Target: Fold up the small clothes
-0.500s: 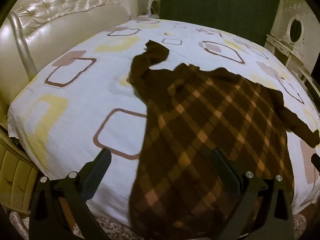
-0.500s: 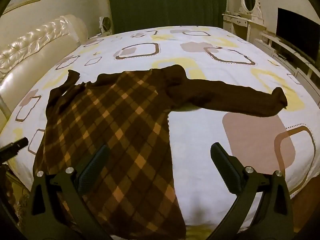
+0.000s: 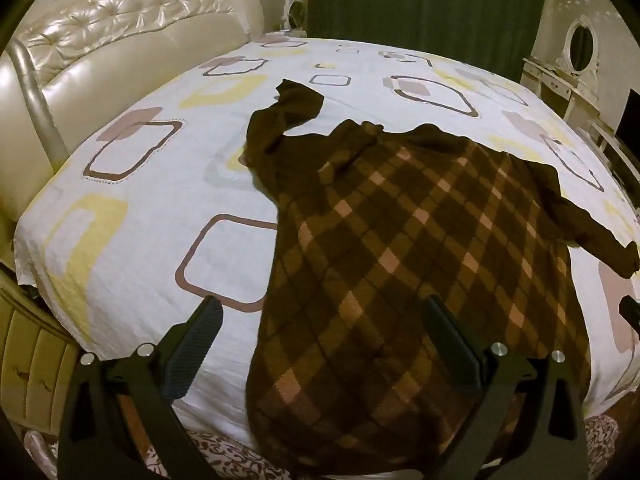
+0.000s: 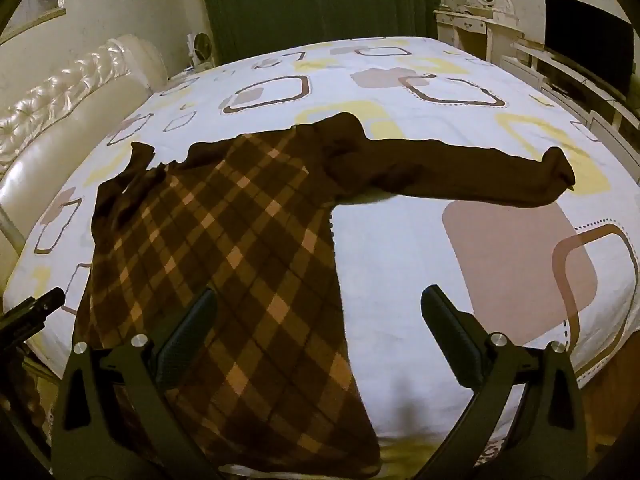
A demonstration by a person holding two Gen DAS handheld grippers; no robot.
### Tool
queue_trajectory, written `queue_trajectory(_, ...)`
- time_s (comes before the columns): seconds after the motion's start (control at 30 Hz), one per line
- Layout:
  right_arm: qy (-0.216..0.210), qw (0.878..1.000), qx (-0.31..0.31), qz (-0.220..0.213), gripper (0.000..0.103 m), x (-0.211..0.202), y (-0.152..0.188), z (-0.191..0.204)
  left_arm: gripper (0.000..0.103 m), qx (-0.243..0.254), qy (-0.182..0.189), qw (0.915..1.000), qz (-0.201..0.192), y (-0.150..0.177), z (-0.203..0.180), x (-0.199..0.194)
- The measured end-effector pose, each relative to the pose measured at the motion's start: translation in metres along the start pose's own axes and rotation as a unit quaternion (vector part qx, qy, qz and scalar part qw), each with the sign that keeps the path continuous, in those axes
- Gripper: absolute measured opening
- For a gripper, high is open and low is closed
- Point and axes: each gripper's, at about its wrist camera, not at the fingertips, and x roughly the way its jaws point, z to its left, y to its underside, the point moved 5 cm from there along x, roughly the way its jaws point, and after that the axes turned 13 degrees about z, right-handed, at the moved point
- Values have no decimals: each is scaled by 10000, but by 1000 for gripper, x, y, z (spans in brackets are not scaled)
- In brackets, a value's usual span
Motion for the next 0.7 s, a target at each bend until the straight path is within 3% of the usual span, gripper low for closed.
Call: queue_trajectory(0.7,-5,10000,-48,44,101,4,3,4,99,42,9,10000,-76,1,-7,-5)
